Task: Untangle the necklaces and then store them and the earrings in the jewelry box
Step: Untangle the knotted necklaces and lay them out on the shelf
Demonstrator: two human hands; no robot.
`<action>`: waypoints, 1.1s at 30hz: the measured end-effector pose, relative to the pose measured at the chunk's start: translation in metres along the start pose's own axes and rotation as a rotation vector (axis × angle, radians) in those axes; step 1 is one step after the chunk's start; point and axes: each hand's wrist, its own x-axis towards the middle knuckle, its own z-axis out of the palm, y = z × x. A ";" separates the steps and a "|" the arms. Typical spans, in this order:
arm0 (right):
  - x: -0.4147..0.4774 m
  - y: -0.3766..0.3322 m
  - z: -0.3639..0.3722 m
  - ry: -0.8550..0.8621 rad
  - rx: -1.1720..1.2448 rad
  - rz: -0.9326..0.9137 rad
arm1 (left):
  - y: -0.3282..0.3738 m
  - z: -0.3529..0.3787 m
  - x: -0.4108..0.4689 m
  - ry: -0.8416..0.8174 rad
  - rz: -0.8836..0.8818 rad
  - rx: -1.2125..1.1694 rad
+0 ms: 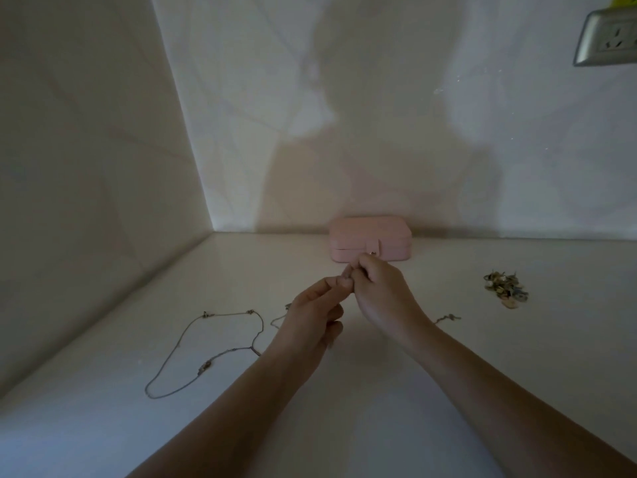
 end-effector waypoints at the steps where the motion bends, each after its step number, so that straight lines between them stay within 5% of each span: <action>1: 0.001 0.000 -0.001 -0.004 -0.001 0.004 | -0.001 0.000 0.001 0.005 -0.012 -0.008; 6: 0.003 0.002 -0.007 -0.098 0.017 0.095 | -0.004 0.005 0.000 0.090 -0.038 0.026; 11: 0.005 0.002 -0.012 -0.243 0.330 0.257 | -0.004 0.003 0.002 0.182 -0.021 0.041; 17: -0.002 0.003 -0.004 -0.001 -0.143 0.021 | -0.003 0.006 0.000 0.135 0.055 0.024; 20: -0.003 0.003 -0.001 -0.018 -0.164 0.056 | -0.001 0.004 0.000 0.115 0.018 0.012; 28: -0.002 0.003 -0.025 -0.311 0.262 0.165 | 0.001 -0.004 0.004 0.253 -0.082 0.050; 33: 0.002 0.000 -0.025 -0.483 0.701 0.280 | 0.006 -0.005 0.005 0.147 -0.041 -0.064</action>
